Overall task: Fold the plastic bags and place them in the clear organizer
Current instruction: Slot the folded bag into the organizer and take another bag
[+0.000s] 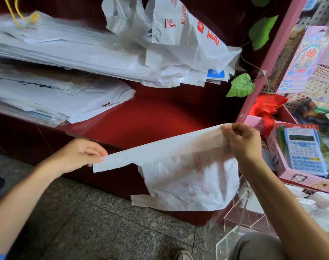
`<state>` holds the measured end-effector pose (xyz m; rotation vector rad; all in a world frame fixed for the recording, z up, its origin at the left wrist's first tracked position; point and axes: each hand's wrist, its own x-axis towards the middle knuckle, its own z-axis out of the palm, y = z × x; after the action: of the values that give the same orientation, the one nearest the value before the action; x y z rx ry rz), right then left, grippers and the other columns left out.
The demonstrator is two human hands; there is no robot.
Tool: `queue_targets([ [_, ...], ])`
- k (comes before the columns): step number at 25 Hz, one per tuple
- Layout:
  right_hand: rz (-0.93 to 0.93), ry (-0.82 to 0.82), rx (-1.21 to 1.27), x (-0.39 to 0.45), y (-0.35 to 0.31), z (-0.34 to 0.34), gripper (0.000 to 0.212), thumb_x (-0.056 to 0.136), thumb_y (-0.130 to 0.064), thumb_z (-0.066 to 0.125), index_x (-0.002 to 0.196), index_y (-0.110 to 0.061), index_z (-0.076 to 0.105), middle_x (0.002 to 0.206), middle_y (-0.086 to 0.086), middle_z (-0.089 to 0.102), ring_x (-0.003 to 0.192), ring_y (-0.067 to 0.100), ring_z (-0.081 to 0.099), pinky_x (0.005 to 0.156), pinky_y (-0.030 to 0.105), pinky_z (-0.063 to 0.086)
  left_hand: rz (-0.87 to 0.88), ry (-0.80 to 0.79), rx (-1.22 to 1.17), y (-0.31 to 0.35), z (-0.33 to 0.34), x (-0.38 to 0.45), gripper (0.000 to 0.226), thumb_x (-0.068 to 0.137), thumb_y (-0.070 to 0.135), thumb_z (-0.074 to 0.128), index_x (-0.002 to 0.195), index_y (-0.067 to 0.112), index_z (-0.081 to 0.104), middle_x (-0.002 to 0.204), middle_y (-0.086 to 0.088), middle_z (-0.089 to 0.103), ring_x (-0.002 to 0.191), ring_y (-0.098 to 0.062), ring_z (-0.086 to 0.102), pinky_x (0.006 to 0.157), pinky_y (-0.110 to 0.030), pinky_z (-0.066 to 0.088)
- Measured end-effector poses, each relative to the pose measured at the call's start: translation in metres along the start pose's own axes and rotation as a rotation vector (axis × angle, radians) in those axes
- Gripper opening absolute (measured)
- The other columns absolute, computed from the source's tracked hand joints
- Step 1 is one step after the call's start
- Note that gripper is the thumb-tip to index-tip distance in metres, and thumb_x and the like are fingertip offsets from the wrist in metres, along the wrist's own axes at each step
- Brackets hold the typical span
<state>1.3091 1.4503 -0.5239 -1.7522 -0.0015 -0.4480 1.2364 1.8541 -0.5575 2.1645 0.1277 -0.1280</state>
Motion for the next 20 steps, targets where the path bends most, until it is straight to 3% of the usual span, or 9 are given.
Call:
queue_targets([
  [2,-0.049,-0.126,-0.008,-0.006,-0.007,0.003,0.015,0.094,-0.016,0.067,0.080,-0.011,0.068,0.056,-0.013,0.063,0.051,-0.001,0.053,0.050,0.018,0.044,0.012,-0.014,0.139,0.000,0.003,0.001,0.027,0.079,0.009,0.080,0.088,0.035,0.078,0.093,0.006,0.077,0.092,-0.012,0.071,0.076,-0.020,0.050],
  [4,-0.115,-0.378,-0.001,-0.017,-0.019,0.010,0.014,0.093,-0.014,0.067,0.082,-0.006,0.066,0.059,-0.011,0.061,0.055,0.001,0.053,0.052,0.018,0.043,0.093,-0.037,0.251,0.014,0.018,-0.001,0.043,0.076,0.017,0.084,0.107,0.042,0.069,0.110,0.019,0.069,0.091,-0.005,0.069,0.076,-0.020,0.050],
  [7,-0.231,-0.699,-0.020,-0.035,-0.036,0.031,0.013,0.093,-0.015,0.067,0.084,-0.006,0.066,0.069,-0.003,0.063,0.063,0.007,0.055,0.058,0.023,0.044,0.254,-0.106,0.230,0.052,0.047,-0.008,0.070,0.073,0.026,0.087,0.127,0.052,0.050,0.121,0.035,0.056,0.064,-0.005,0.064,0.064,-0.021,0.051],
  [9,-0.265,-0.777,0.024,-0.045,-0.045,0.043,0.011,0.093,-0.016,0.068,0.084,-0.009,0.066,0.070,0.001,0.062,0.064,0.011,0.053,0.059,0.029,0.044,0.323,-0.170,0.173,0.069,0.066,-0.011,0.048,0.075,0.027,0.085,0.112,0.046,0.061,0.102,0.027,0.068,0.052,-0.011,0.058,0.053,-0.027,0.048],
  [10,-0.278,-0.784,0.043,-0.047,-0.048,0.046,0.010,0.093,-0.016,0.068,0.084,-0.011,0.066,0.070,0.000,0.061,0.063,0.011,0.051,0.058,0.030,0.042,0.324,-0.176,0.176,0.074,0.073,-0.011,0.026,0.078,0.029,0.083,0.100,0.032,0.069,0.083,0.013,0.072,0.049,-0.013,0.057,0.050,-0.031,0.048],
  [11,-0.283,-0.779,0.063,-0.048,-0.050,0.047,0.010,0.093,-0.016,0.067,0.084,-0.012,0.066,0.069,-0.001,0.060,0.062,0.011,0.050,0.057,0.029,0.041,0.311,-0.156,0.175,0.078,0.078,-0.011,0.017,0.081,0.030,0.080,0.088,0.018,0.071,0.065,0.001,0.068,0.045,-0.016,0.057,0.048,-0.035,0.049],
  [13,-0.278,-0.709,0.119,-0.044,-0.050,0.043,0.008,0.090,-0.017,0.069,0.086,-0.011,0.066,0.068,-0.002,0.062,0.062,0.008,0.052,0.057,0.025,0.043,0.243,-0.086,0.114,0.079,0.076,-0.008,0.028,0.086,0.030,0.075,0.080,0.004,0.068,0.049,-0.007,0.057,0.040,-0.017,0.053,0.042,-0.034,0.046],
  [17,-0.175,-0.377,0.051,-0.019,-0.032,0.021,0.020,0.088,-0.034,0.071,0.096,-0.015,0.069,0.086,0.008,0.072,0.074,0.009,0.059,0.070,0.026,0.047,0.110,0.162,-0.189,0.077,0.052,-0.006,0.024,0.090,0.028,0.069,0.087,0.005,0.070,0.072,-0.020,0.067,0.041,-0.016,0.051,0.041,-0.022,0.032],
  [20,0.232,-0.287,0.076,-0.004,-0.014,0.011,0.038,0.095,-0.049,0.051,0.091,-0.015,0.067,0.070,0.000,0.068,0.050,0.011,0.047,0.050,0.025,0.035,0.097,0.346,-0.474,0.080,0.033,-0.006,0.014,0.090,0.023,0.068,0.083,0.011,0.070,0.075,-0.007,0.067,0.040,-0.012,0.052,0.036,-0.018,0.027],
])
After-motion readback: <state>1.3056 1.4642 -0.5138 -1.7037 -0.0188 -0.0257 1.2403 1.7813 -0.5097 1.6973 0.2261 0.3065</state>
